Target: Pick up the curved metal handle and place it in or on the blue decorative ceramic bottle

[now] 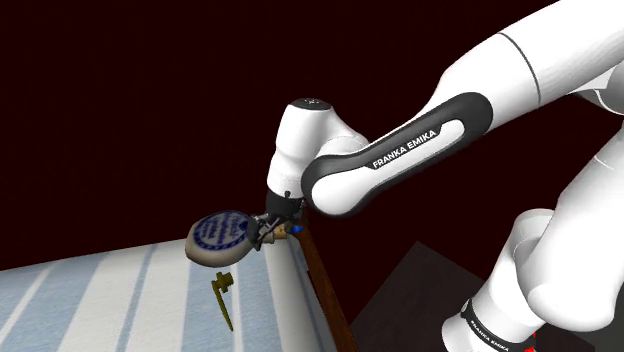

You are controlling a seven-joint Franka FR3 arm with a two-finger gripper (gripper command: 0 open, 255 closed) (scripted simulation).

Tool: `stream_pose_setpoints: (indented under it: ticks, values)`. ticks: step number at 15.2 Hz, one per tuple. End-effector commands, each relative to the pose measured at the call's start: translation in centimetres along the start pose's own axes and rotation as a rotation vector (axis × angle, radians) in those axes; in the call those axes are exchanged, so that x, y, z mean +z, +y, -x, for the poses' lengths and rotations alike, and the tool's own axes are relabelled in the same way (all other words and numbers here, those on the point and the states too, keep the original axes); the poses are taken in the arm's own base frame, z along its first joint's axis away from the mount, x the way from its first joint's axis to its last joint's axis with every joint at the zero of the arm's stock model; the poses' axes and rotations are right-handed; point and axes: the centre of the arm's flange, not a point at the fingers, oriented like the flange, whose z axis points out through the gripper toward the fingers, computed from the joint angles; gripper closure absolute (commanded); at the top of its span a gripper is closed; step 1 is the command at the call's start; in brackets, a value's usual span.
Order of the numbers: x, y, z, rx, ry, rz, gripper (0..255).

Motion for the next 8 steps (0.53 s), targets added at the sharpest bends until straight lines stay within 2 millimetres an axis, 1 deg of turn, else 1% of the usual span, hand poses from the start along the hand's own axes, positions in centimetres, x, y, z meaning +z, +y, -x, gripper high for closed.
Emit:
stream_pose_setpoints:
  ticks: [1, 8]
  values:
    - [1.6, -1.9, -0.4, 0.001, 0.001, -0.013, 0]
    - [7.2, -8.3, -2.4, 0.003, 0.004, -0.053, 0]
